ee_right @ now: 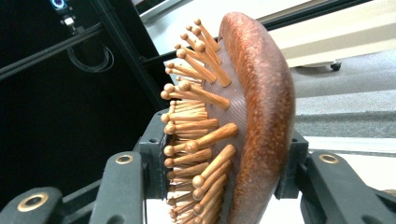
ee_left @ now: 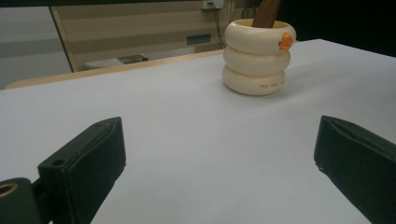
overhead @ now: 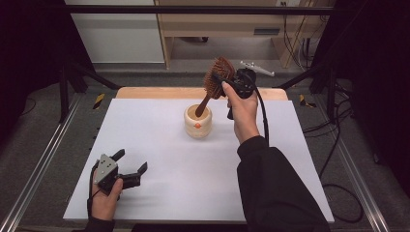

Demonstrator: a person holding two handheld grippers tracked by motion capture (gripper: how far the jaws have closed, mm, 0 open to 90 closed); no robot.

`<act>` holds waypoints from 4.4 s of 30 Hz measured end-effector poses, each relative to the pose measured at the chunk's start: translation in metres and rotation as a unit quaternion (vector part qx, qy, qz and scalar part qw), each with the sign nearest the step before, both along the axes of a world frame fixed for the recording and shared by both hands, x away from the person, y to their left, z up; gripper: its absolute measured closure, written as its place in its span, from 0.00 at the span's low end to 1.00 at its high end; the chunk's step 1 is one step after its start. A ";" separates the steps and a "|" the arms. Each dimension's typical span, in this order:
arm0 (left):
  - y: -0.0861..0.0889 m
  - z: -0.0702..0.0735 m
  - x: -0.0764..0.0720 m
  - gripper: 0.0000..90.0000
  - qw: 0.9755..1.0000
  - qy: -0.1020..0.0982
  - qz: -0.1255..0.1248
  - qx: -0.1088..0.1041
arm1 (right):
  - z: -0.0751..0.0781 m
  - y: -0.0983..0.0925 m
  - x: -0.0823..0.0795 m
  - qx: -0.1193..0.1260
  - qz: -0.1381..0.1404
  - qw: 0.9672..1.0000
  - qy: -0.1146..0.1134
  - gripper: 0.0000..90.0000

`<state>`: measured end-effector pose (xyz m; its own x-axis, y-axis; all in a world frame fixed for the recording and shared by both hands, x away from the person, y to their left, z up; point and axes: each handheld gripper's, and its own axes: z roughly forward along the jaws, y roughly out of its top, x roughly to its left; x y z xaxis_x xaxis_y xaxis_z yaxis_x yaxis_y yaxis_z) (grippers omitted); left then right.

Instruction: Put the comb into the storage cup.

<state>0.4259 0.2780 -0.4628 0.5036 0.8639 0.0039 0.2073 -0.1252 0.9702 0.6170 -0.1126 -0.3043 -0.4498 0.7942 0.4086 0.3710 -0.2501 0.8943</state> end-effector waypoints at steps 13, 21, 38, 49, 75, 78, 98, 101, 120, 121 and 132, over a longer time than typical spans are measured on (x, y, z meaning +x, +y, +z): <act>-0.001 0.000 0.001 0.02 1.000 0.001 -0.002 0.002 | -0.013 0.008 0.006 -0.015 0.000 1.000 0.014 0.56; -0.001 -0.001 0.001 0.02 1.000 0.002 -0.003 0.002 | -0.026 0.009 0.008 -0.011 0.002 1.000 0.024 0.56; -0.001 -0.001 0.001 0.02 1.000 0.002 -0.003 0.002 | -0.038 0.012 0.010 -0.014 0.001 0.999 0.035 0.55; -0.001 -0.001 0.001 0.02 1.000 0.002 -0.003 0.003 | -0.046 0.008 0.011 -0.009 -0.002 0.999 0.042 0.55; 0.000 -0.001 0.001 0.02 1.000 0.002 -0.002 0.003 | -0.052 0.014 0.012 -0.011 0.002 0.999 0.047 0.55; 0.000 -0.001 0.001 0.02 1.000 0.002 -0.003 0.003 | -0.053 0.014 0.012 -0.011 0.003 0.999 0.049 0.55; -0.001 -0.001 0.002 0.02 1.000 0.003 -0.003 0.003 | -0.061 0.016 0.014 0.011 0.007 0.998 0.061 0.55; -0.001 -0.001 0.002 0.02 1.000 0.003 -0.003 0.003 | -0.061 0.017 0.014 0.012 0.007 0.998 0.061 0.55; -0.001 -0.001 0.002 0.02 1.000 0.005 -0.006 0.003 | -0.065 0.021 0.015 0.018 0.012 0.998 0.063 0.55; -0.001 -0.001 0.002 0.02 1.000 0.005 -0.006 0.003 | -0.065 0.021 0.015 0.017 0.014 0.998 0.064 0.55; -0.001 -0.002 0.002 0.02 1.000 0.006 -0.006 0.004 | -0.067 0.022 0.016 0.019 0.014 0.998 0.067 0.54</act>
<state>0.4279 0.2772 -0.4644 0.5138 0.8579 0.0039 0.2182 -0.1351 0.9665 0.6327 -0.0911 -0.3718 -0.4113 0.7650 0.4955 0.4932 -0.2704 0.8268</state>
